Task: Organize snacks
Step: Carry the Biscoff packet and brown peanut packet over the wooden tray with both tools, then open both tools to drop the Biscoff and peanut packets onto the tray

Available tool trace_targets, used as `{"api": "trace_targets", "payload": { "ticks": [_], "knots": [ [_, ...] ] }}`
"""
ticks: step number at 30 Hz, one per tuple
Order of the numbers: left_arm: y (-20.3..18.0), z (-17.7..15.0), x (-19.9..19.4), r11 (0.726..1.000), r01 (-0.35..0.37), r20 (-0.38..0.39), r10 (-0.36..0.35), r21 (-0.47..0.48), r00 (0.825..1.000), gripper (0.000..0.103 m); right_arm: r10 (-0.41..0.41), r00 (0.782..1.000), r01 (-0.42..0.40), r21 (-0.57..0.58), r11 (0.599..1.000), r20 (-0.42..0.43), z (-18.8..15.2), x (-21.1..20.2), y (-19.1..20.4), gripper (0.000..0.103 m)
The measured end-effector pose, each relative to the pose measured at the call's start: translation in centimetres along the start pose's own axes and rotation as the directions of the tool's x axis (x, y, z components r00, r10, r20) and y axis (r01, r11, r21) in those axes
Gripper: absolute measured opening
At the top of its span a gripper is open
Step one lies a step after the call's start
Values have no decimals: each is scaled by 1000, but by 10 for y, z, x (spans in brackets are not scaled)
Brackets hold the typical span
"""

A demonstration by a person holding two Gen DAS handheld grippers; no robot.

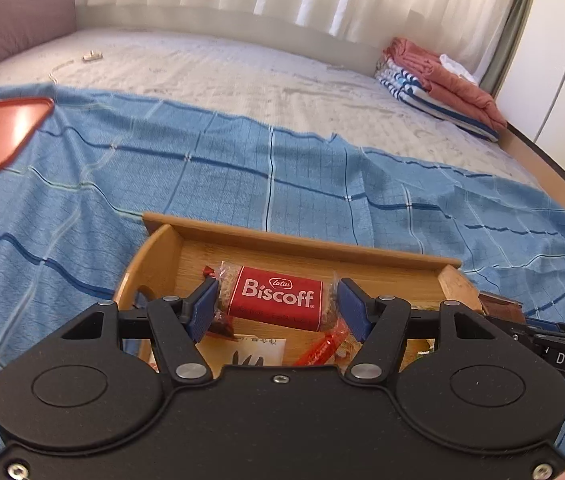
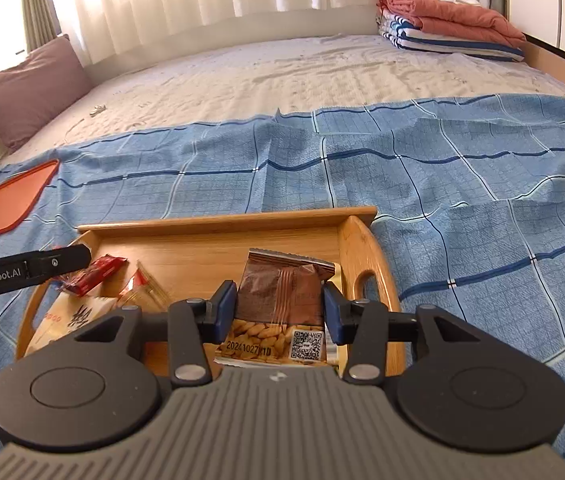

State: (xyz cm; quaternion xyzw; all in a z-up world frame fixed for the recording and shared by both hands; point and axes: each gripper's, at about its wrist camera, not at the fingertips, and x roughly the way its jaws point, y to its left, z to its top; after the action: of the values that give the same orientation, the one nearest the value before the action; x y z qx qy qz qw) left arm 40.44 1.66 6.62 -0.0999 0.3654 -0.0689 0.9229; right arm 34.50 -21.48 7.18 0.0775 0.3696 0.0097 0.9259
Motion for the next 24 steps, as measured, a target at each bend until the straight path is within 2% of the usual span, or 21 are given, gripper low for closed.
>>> {"api": "trace_targets", "payload": {
  "ticks": [13, 24],
  "knots": [
    [-2, 8, 63, 1000, -4, -61, 3, -15, 998, 62, -3, 999, 7, 94, 996, -37, 24, 69, -12, 50],
    [-7, 11, 84, 1000, 11, -83, -12, -9, 997, 62, -22, 997, 28, 76, 997, -80, 30, 108, -11, 50]
  ]
}}
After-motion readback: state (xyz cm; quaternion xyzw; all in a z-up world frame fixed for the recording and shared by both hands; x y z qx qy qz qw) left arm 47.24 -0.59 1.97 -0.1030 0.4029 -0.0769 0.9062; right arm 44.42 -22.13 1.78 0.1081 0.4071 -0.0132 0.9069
